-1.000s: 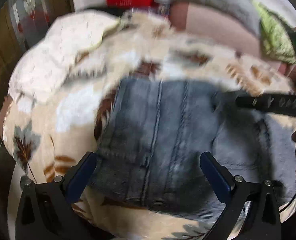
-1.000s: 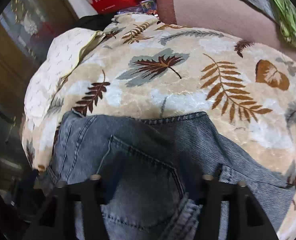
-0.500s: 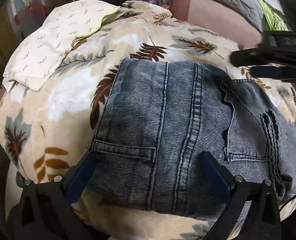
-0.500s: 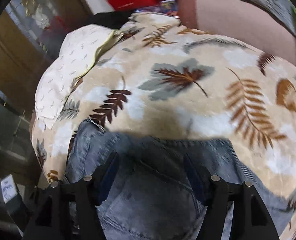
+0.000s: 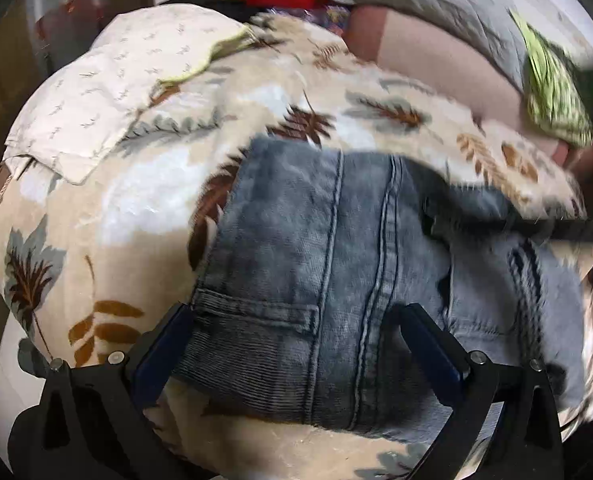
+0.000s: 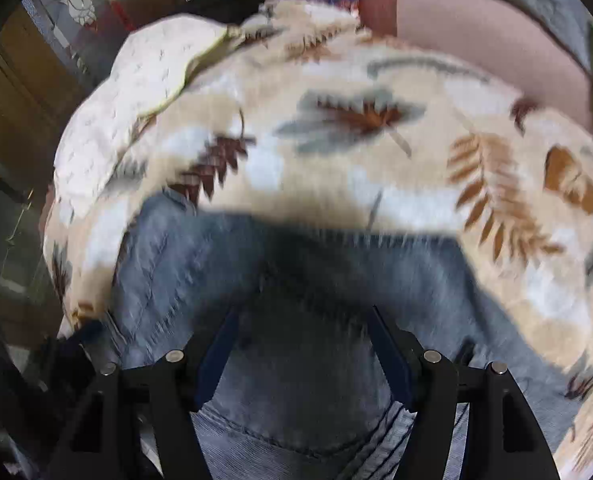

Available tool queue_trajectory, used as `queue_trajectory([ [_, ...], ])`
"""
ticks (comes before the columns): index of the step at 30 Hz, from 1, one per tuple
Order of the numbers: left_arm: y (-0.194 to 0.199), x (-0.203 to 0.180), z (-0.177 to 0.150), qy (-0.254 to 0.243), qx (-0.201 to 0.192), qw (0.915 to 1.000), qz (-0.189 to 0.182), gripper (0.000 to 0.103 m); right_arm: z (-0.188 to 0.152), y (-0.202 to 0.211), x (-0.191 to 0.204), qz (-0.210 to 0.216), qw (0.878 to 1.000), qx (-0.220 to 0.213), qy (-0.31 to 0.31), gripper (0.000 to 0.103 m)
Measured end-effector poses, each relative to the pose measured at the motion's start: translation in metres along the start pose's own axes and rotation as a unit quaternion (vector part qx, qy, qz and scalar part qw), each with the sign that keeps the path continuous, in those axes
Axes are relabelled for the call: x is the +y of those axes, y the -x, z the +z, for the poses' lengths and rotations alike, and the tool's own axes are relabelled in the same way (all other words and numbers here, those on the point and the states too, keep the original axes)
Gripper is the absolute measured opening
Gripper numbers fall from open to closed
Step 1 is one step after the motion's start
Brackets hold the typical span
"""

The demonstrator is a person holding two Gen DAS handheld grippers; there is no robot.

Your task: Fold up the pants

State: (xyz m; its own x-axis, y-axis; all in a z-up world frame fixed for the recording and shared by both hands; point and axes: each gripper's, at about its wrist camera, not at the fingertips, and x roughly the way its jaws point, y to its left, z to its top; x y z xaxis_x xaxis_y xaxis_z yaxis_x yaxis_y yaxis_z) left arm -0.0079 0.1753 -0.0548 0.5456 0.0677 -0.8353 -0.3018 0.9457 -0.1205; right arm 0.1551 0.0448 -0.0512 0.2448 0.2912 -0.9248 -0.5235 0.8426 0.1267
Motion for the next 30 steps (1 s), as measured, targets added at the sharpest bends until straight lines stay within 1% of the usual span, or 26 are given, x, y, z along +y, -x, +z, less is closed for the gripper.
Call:
queue_trajectory([
  [1,0.002,0.000,0.002,0.002,-0.005,1.0000,0.003,0.103,-0.003,-0.014,0.000,-0.014,1.000,0.018,0.007,0.070],
  [2,0.003,0.001,0.003,0.003,-0.006,0.9999,0.011,0.103,-0.007,-0.033,-0.001,-0.030,0.998,0.047,0.013,0.072],
  [3,0.003,0.003,0.003,0.003,-0.003,0.9998,0.018,0.103,-0.008,-0.040,-0.003,-0.031,0.999,0.036,0.016,0.075],
  [4,0.005,0.006,0.004,0.006,-0.004,0.9997,0.021,0.103,-0.007,-0.036,-0.005,-0.026,0.999,0.027,0.006,0.075],
  [5,0.008,0.008,0.004,0.010,-0.008,0.9997,0.023,0.103,-0.006,-0.028,-0.007,-0.013,1.000,0.025,-0.010,0.075],
  [6,0.011,0.011,0.005,0.015,-0.011,0.9995,0.025,0.103,-0.009,-0.015,-0.010,0.011,1.000,0.013,-0.023,0.075],
  [7,0.014,0.014,0.007,0.017,-0.013,0.9994,0.026,0.103,-0.012,-0.004,-0.010,0.008,1.000,0.000,-0.019,0.075],
  [8,0.017,0.015,0.009,0.016,-0.017,0.9993,0.029,0.103,-0.018,0.008,-0.009,-0.004,1.000,-0.016,-0.010,0.075],
  [9,0.020,0.017,0.012,0.016,-0.023,0.9989,0.037,0.103,-0.029,0.022,-0.007,-0.008,0.999,-0.033,-0.001,0.075],
  [10,0.022,0.019,0.015,0.017,-0.027,0.9986,0.043,0.103,-0.037,0.028,-0.006,0.003,0.999,-0.037,0.000,0.075],
  [12,0.024,0.021,0.021,0.015,-0.027,0.9984,0.047,0.103,-0.060,0.043,0.004,0.026,0.998,-0.052,-0.001,0.075],
  [14,0.029,0.022,0.024,0.009,-0.031,0.9979,0.057,0.103,-0.081,0.053,0.021,0.047,0.997,-0.060,0.014,0.075],
  [16,0.034,0.023,0.028,0.007,-0.035,0.9978,0.057,0.103,-0.091,0.049,0.043,0.068,0.995,-0.067,0.034,0.075],
  [17,0.036,0.025,0.029,0.010,-0.037,0.9976,0.058,0.103,-0.095,0.042,0.055,0.067,0.994,-0.064,0.050,0.075],
  [18,0.038,0.027,0.029,0.015,-0.039,0.9973,0.060,0.103,-0.098,0.021,0.070,0.058,0.994,-0.047,0.076,0.075],
  [19,0.040,0.030,0.029,0.020,-0.037,0.9974,0.058,0.103,-0.102,0.002,0.076,0.053,0.994,-0.018,0.090,0.075],
  [20,0.041,0.032,0.028,0.021,-0.035,0.9976,0.056,0.103,-0.105,-0.018,0.083,0.033,0.994,0.010,0.102,0.077],
  [21,0.042,0.033,0.026,0.018,-0.036,0.9975,0.058,0.103,-0.109,-0.020,0.093,0.007,0.992,-0.009,0.127,0.080],
  [22,0.042,0.033,0.025,0.014,-0.038,0.9972,0.063,0.103,-0.111,-0.015,0.100,0.000,0.990,-0.015,0.137,0.080],
  [24,0.040,0.036,0.025,0.015,-0.034,0.9972,0.065,0.103,-0.111,0.000,0.099,0.030,0.992,-0.028,0.121,0.080],
  [27,0.036,0.034,0.026,0.016,-0.031,0.9975,0.062,0.103,-0.115,0.019,0.087,0.040,0.994,-0.059,0.086,0.080],
  [28,0.034,0.030,0.027,0.010,-0.029,0.9976,0.062,0.103,-0.117,0.019,0.084,0.045,0.994,-0.061,0.079,0.080],
  [30,0.032,0.024,0.026,0.001,-0.028,0.9977,0.062,0.103,-0.123,0.009,0.076,0.044,0.996,-0.045,0.068,0.080],
])
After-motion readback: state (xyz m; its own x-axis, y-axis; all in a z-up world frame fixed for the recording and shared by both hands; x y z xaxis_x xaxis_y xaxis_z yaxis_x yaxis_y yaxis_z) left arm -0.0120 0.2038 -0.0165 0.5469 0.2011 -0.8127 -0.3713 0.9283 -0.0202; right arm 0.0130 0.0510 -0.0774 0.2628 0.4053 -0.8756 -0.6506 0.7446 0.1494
